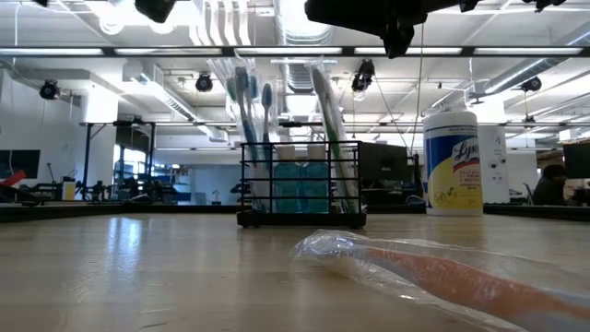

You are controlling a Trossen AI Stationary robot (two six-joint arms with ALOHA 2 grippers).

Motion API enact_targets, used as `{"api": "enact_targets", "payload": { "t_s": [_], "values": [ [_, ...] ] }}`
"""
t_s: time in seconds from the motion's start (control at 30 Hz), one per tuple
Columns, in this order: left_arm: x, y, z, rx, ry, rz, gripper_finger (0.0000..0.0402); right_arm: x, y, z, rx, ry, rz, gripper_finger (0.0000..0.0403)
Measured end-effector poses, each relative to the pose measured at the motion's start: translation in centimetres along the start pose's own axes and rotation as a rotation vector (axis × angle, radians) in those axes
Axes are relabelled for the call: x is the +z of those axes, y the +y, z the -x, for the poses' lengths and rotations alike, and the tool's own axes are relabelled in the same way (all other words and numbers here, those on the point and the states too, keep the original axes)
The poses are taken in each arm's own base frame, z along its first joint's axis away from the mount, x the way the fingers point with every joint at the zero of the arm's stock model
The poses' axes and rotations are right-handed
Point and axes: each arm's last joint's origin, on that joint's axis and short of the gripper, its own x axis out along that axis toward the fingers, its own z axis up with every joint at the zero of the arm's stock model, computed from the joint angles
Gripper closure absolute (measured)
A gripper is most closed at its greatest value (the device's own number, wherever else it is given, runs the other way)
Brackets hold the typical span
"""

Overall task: Pick & Place toothbrushing station
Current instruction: Put the orange toothbrush into the black mesh organizer

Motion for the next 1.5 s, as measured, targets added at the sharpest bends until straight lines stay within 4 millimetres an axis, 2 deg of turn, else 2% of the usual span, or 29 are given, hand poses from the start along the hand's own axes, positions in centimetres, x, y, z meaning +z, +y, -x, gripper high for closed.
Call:
{"api": "enact_targets", "payload": {
  "t_s": [0.07,0.13,0.3,0.37,0.43,0.53,0.63,0.8,1.0,1.1,1.23,1.4,1.5],
  "values": [
    [-0.9,-0.5,1.3,0.022,-0.025,0.042,0.0133,0.0,0.0,0.0,0.0,0.003,-0.003,0.036],
    [-2.7,-0.9,2.4,0.058,-0.034,0.083,0.0181,0.0,0.0,0.0,0.001,0.002,-0.021,0.036],
    [-8.1,-1.2,3.2,0.1,-0.064,0.146,0.036,-0.3,0.1,0.0,0.046,0.03,-0.115,0.036],
    [-9.7,-1.2,3.3,0.099,-0.091,0.144,0.0385,-0.5,0.3,0.0,0.11,0.056,-0.127,0.036],
    [-10.8,-1.3,3.4,0.101,-0.086,0.128,0.0385,-0.5,0.5,0.1,0.162,0.066,-0.143,0.036],
    [-11.5,-1.3,3.6,0.102,-0.092,0.102,0.0394,-0.3,0.9,0.1,0.181,0.107,-0.237,0.036],
    [-11.6,-1.3,3.9,0.102,-0.104,0.082,0.0396,0.2,1.8,0.1,0.147,0.256,-0.255,0.0362],
    [-11.3,-1.3,4.2,0.095,-0.128,0.08,0.0392,1.7,4.7,-0.2,0.031,0.506,-0.268,0.0383],
    [-11.5,-1.4,4.3,0.096,-0.108,0.084,0.0398,3.4,8.2,-1.0,-0.057,0.698,-0.295,0.0394],
    [-11.8,-1.4,4.3,0.096,-0.085,0.09,0.0391,3.1,9.6,-1.5,-0.077,0.813,-0.294,0.0394],
    [-11.8,-1.4,4.2,0.094,-0.083,0.127,0.038,2.8,11.4,-2.8,-0.089,0.872,-0.306,0.0394],
    [-11.8,-1.4,4.2,0.093,-0.086,0.136,0.0377,1.1,13.3,-5.0,-0.057,0.952,-0.319,0.0394],
    [-11.8,-1.4,4.2,0.093,-0.087,0.136,0.0377,0.2,13.6,-5.9,-0.141,0.999,-0.334,0.0394]
  ]
}}
